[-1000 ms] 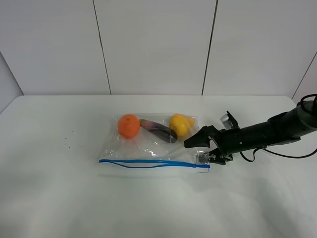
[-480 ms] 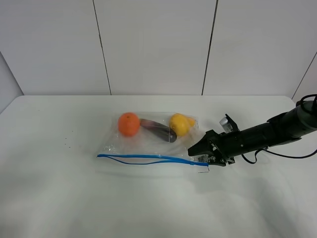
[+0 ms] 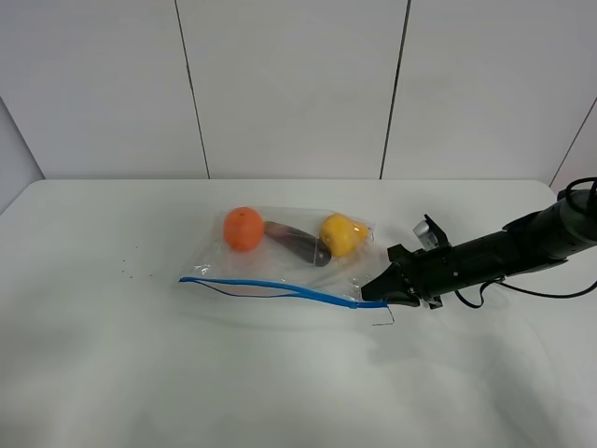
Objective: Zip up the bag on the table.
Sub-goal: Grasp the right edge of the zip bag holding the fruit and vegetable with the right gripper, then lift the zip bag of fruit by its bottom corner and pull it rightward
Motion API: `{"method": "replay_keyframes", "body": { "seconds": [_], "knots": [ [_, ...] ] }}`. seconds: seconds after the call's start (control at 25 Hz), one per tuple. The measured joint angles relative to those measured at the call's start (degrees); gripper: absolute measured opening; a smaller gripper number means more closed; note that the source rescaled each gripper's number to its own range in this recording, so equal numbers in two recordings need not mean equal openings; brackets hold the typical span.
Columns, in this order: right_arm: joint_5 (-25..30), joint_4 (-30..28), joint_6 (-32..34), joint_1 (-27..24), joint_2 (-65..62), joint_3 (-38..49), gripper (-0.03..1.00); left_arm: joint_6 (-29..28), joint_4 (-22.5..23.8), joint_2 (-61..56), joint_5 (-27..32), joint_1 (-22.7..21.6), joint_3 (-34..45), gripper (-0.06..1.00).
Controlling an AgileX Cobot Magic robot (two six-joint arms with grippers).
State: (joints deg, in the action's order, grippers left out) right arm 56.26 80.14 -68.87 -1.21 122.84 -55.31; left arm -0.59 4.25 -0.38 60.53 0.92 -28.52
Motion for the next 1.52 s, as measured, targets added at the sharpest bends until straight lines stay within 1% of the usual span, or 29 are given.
{"method": "replay_keyframes", "body": {
  "seconds": [0.04,0.08,0.28,0.56,0.64,1.0,1.32,1.52],
  "knots": [
    [0.0,0.0,0.0,0.0,0.0,0.0,0.02,0.0,0.0,0.0,0.0,0.0,0.0,1.0],
    [0.0,-0.17,0.0,0.0,0.0,0.0,0.0,0.0,0.0,0.0,0.0,0.0,0.0,1.0],
    [2.18,-1.03,0.0,0.0,0.0,0.0,0.0,0.0,0.0,0.0,0.0,0.0,0.0,1.0],
    [10.6,0.36,0.0,0.0,0.0,0.0,0.0,0.0,0.0,0.0,0.0,0.0,0.0,1.0],
    [11.91,0.44,0.07,0.0,0.0,0.0,0.0,0.0,0.0,0.0,0.0,0.0,0.0,1.0],
    [12.15,1.26,2.41,0.0,-0.41,0.0,0.0,0.0,0.0,0.0,0.0,0.0,0.0,1.0],
    [12.19,2.13,5.93,0.0,-5.14,-0.36,0.0,0.0,0.0,0.0,0.0,0.0,0.0,1.0],
    [12.19,1.94,6.35,0.0,-6.89,-0.36,0.0,0.0,0.0,0.0,0.0,0.0,0.0,1.0]
  ]
}}
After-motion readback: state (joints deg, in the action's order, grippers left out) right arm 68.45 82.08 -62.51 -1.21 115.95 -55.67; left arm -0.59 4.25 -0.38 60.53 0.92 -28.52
